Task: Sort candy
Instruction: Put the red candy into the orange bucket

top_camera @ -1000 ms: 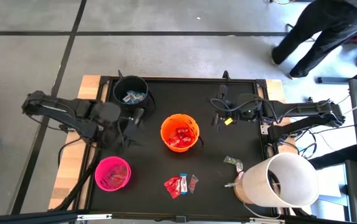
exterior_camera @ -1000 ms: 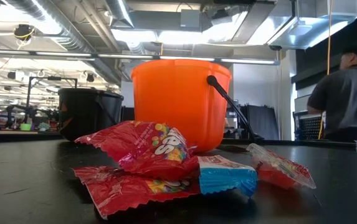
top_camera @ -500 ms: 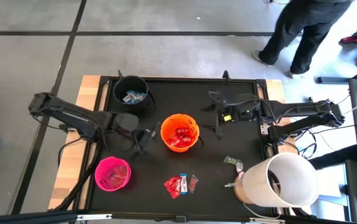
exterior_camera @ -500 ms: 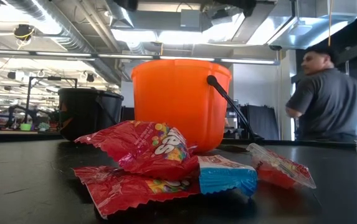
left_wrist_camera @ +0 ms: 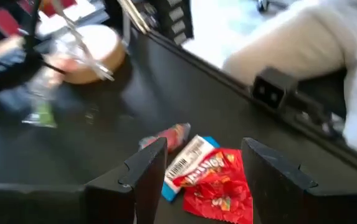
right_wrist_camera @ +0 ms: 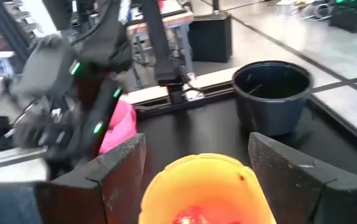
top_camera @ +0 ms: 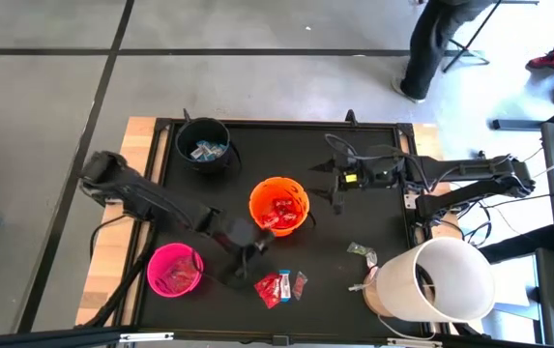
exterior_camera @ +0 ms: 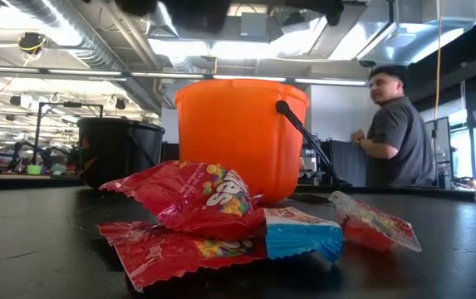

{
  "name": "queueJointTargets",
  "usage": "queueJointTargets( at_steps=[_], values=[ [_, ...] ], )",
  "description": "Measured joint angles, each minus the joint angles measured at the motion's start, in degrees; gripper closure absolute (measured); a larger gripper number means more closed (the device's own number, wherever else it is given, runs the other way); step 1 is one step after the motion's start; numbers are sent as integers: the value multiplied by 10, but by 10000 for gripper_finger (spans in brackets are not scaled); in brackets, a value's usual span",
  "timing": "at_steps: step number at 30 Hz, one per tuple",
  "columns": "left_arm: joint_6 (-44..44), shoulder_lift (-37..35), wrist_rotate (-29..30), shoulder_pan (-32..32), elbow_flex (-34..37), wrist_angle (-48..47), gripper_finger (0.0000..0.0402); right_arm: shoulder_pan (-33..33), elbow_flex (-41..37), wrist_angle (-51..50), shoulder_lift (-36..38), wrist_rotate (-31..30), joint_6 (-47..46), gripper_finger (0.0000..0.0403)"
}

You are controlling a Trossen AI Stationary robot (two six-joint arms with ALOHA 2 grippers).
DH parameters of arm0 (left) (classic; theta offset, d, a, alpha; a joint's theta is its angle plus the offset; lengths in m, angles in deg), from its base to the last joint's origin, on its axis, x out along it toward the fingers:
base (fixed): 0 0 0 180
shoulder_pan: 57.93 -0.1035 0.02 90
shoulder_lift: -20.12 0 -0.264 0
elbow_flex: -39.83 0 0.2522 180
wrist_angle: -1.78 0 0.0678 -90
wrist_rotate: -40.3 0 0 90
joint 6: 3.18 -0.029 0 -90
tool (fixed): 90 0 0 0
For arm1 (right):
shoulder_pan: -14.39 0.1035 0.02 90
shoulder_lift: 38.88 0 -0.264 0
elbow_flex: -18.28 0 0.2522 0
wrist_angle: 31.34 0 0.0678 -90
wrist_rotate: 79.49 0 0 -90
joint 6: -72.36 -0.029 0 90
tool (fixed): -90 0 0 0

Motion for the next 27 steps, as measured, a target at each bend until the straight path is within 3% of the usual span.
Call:
queueJointTargets(
  at_steps=[9, 16, 27],
  values=[
    [-5, 112, 27, 21, -20, 4, 203, 0, 0, -6, 1, -4, 0, 118],
    [13, 148, 65, 32, -21, 37, 203, 0, 0, -16, 1, -4, 0, 118],
    [32, 188, 65, 34, -21, 59, 203, 0, 0, -17, 1, -4, 14, 118]
  ],
)
